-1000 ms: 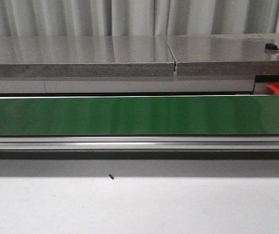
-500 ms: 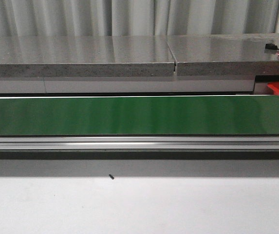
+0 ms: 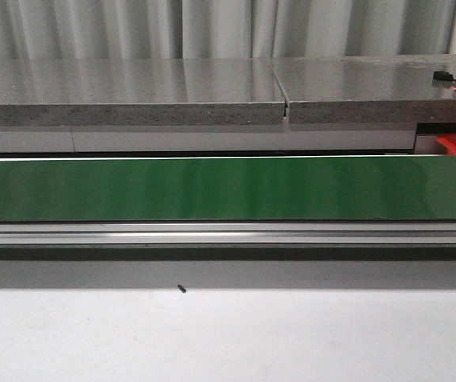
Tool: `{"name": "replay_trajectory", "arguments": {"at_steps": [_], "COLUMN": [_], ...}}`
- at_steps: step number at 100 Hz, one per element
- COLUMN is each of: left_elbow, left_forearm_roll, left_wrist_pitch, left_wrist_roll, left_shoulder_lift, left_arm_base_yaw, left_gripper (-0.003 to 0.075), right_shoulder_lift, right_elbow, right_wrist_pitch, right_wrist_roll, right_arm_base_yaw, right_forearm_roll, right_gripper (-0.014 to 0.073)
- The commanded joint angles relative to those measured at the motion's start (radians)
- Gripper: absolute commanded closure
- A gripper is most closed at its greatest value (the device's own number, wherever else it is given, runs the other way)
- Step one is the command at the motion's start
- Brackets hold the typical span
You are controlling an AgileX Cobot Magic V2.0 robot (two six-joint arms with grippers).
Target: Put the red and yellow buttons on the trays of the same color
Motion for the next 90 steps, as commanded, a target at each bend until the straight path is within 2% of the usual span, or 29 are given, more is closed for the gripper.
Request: {"name": "replay_trajectory", "arguments": {"at_steps": [1,10,34,57,74,90], "left_elbow": [-0.035,-0.035,-0.035,-0.035,-0.043,-0.108], "left_forearm_roll": [0.169,0.254,0.255,0.273,0.259,0.253], "left_wrist_pitch": [-0.024,-0.011,-0.057,-0.123,-0.184,-0.192], "left_wrist_roll": [-0.150,-0.207,-0.203,-0.173,-0.173,-0.173], "left_shoulder_lift": [0.006,0.006,0.057,0.239,0.407,0.541], "left_arm_base_yaw": [0.036,0.092,0.270,0.400,0.461,0.475], "left_gripper": [0.0082,0.0082,0.0083,0.0083,0.0083,0.0083], "right_shoulder_lift": [-0.019,-0.019,-0.019,-0.019,-0.019,-0.019], "right_elbow": [-0.016,-0.016,-0.016,-0.016,-0.016,-0.016], "right_wrist_pitch": [-0.082,-0.082,-0.082,-0.082,-0.082,-0.082], "right_wrist_roll": [0.000,0.000,0.000,0.000,0.000,0.000], "right_arm_base_yaw": [0.001,0.001,0.001,0.001,0.001,0.001], "right_forearm_roll": [-0.012,-0.012,-0.012,-0.012,-0.012,-0.012], "right_gripper": [0.0662,0.0662,0.0662,0.0662,0.0662,0.0662]}}
